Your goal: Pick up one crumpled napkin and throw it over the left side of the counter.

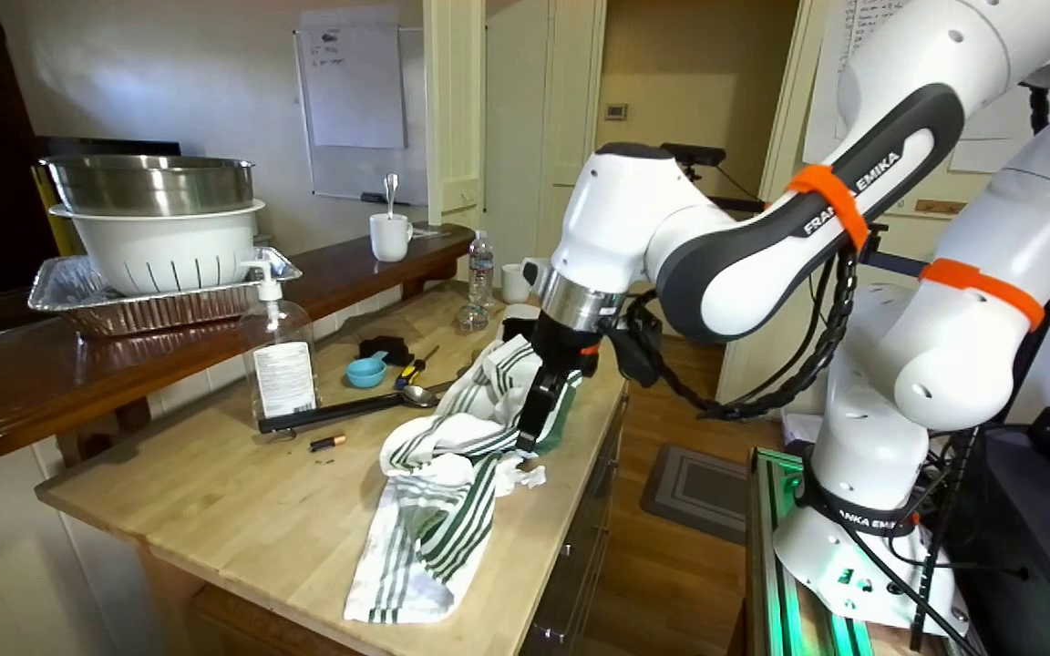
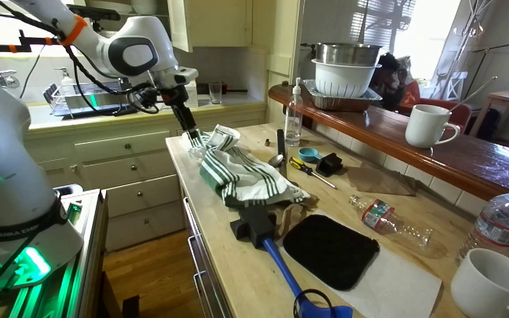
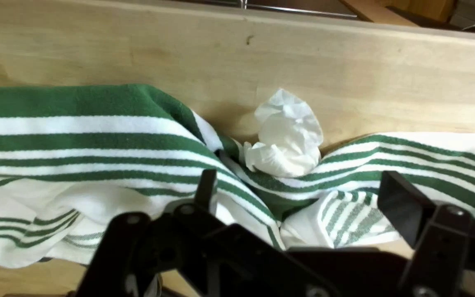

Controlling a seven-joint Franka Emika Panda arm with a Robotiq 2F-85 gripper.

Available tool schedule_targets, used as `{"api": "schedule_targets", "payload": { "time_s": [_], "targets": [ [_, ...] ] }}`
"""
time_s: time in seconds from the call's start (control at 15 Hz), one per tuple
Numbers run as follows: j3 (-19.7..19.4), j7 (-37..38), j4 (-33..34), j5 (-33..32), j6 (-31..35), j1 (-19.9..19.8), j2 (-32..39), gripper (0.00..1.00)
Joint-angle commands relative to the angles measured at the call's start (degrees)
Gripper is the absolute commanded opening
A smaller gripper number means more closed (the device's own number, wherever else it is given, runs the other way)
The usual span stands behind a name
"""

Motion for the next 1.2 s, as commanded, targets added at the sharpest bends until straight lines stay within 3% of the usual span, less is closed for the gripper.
{"api": "schedule_targets", "payload": {
  "time_s": [0.0, 0.27, 0.6, 0.93, 1.0, 1.13],
  "targets": [
    [0.40, 3.38, 0.03, -3.01, 5.19, -1.23, 8.33, 1.00],
    [-0.41, 4.04, 0.02, -5.30, 11.01, -1.10, 14.65, 0.89],
    [-1.45, 4.33, 0.08, -5.31, 13.28, 0.34, 19.02, 0.42],
    [-0.14, 5.93, 0.76, -8.53, 14.08, -1.96, 17.88, 0.06],
    [-0.02, 6.80, 0.78, -9.61, 14.10, -2.34, 17.61, 0.00],
    [0.08, 7.99, 0.80, -11.55, 13.75, -2.91, 17.26, 0.00]
  ]
}}
